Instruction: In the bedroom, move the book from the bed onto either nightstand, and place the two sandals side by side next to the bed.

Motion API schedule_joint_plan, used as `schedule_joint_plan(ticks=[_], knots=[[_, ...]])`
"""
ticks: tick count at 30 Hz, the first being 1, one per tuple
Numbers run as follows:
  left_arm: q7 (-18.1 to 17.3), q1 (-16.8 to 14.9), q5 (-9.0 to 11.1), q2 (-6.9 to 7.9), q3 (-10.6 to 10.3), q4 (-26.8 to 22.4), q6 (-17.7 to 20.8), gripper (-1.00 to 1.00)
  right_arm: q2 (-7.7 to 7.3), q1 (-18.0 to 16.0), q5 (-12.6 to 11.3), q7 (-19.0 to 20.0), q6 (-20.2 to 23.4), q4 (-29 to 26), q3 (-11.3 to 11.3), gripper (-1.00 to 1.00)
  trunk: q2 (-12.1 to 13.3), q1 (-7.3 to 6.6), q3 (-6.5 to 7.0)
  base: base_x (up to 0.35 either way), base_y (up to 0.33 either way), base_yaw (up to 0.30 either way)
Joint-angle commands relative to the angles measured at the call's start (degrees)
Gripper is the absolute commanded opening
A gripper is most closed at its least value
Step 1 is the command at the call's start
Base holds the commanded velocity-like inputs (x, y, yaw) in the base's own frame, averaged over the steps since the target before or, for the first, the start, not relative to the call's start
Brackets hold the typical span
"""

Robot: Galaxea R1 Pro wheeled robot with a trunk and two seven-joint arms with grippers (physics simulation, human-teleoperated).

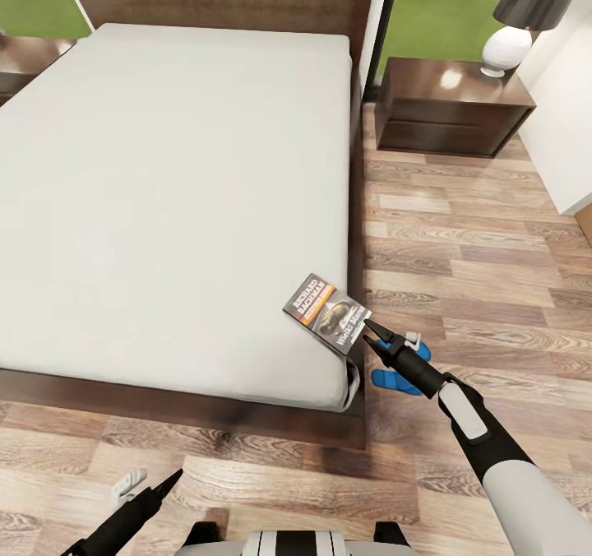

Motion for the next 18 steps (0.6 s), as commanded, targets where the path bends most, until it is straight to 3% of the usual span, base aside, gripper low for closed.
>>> schedule_joint_plan(ticks=[1, 18], knots=[[-0.1, 0.0, 0.3, 0.01, -0.5, 0.0, -0.4, 1.0, -0.01, 0.0, -0.4, 0.0, 0.4, 0.0, 0.0, 1.0, 0.0, 0.0, -0.03, 0.0, 0.0, 0.0], [-0.1, 0.0, 0.3, 0.01, -0.5, 0.0, -0.4, 1.0, -0.01, 0.0, -0.4, 0.1, 0.4, 0.0, 0.0, 1.0, 0.0, 0.0, -0.03, 0.066, 0.019, 0.0]])
